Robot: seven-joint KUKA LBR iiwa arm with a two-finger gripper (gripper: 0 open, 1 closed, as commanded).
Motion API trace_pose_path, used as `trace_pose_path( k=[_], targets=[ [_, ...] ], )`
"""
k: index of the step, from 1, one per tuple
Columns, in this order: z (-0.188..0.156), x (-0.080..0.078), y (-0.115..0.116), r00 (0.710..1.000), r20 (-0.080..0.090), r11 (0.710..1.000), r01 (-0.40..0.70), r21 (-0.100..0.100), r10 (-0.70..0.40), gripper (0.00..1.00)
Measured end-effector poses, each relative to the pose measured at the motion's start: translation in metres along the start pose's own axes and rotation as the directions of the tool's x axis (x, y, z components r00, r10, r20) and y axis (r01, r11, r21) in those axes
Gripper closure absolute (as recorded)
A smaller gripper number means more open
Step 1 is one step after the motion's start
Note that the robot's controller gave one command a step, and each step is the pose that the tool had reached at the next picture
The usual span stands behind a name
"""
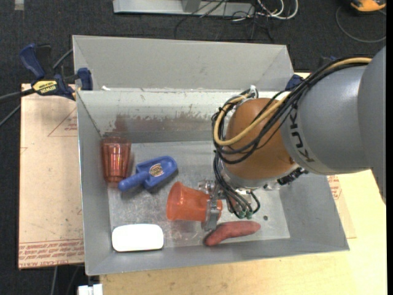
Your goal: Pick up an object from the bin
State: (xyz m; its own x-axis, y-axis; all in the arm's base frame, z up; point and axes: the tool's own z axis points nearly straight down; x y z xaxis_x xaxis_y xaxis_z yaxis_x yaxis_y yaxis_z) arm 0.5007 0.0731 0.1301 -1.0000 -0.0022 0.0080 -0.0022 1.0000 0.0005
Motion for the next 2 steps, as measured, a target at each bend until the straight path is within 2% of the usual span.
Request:
trace_pose_path(
  k=[1,2],
  targets=[
    [-0.002,0.000,0.000,1.000,0.002,1.000,-0.001,0.000,0.001,0.00],
    [0.055,0.013,-0.012,0.970,0.005,0.970,0.243,-0.003,-0.243,0.00]
  ],
)
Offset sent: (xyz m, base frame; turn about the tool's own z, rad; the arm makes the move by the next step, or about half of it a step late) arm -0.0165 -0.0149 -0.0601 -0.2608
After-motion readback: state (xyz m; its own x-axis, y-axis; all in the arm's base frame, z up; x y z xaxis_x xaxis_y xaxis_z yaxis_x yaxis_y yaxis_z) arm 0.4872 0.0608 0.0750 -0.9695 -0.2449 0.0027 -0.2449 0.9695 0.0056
